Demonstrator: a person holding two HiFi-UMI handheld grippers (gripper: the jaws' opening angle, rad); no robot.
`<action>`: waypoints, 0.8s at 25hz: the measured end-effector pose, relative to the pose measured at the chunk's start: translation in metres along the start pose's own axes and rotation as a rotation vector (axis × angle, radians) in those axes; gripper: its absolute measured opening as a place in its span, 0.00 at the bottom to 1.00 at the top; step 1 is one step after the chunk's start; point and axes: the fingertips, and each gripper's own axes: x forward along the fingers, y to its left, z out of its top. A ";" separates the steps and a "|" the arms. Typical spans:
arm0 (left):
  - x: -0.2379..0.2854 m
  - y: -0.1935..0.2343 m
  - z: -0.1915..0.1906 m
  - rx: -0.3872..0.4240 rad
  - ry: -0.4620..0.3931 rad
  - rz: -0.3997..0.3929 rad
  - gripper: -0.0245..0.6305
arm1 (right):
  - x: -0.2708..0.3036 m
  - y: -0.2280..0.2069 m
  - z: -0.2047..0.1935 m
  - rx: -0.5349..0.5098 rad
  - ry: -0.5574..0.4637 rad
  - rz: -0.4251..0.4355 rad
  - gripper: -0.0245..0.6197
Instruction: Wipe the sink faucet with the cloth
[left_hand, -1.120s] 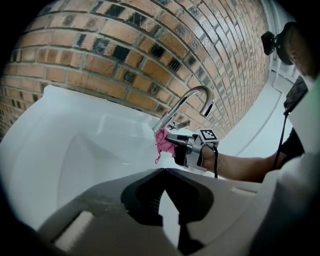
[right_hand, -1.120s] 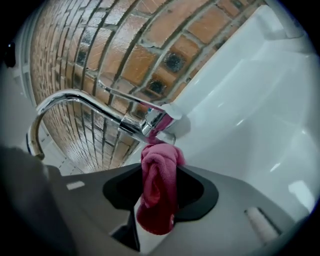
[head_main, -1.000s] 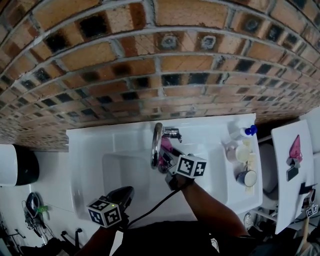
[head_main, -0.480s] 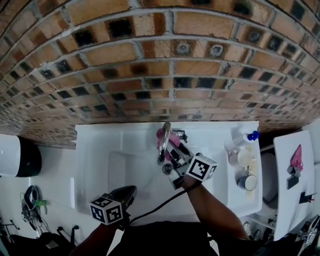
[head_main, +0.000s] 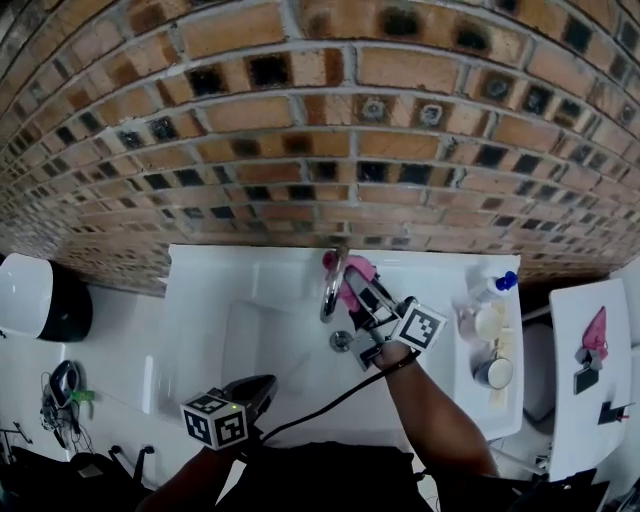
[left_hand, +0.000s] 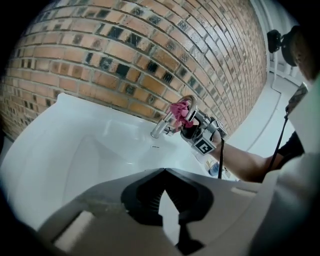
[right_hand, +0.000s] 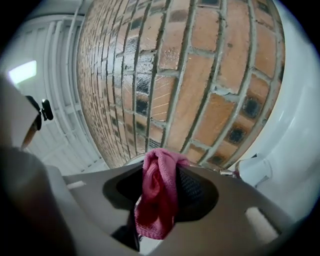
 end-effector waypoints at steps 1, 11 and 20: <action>-0.002 -0.001 -0.002 -0.006 -0.004 0.002 0.05 | 0.001 0.008 0.002 -0.003 0.000 0.030 0.30; -0.019 -0.008 -0.016 -0.019 -0.043 0.020 0.05 | -0.006 0.040 -0.001 -0.044 0.117 0.187 0.30; -0.023 -0.015 -0.019 -0.014 -0.053 0.006 0.05 | -0.019 0.050 -0.020 -0.072 0.233 0.268 0.29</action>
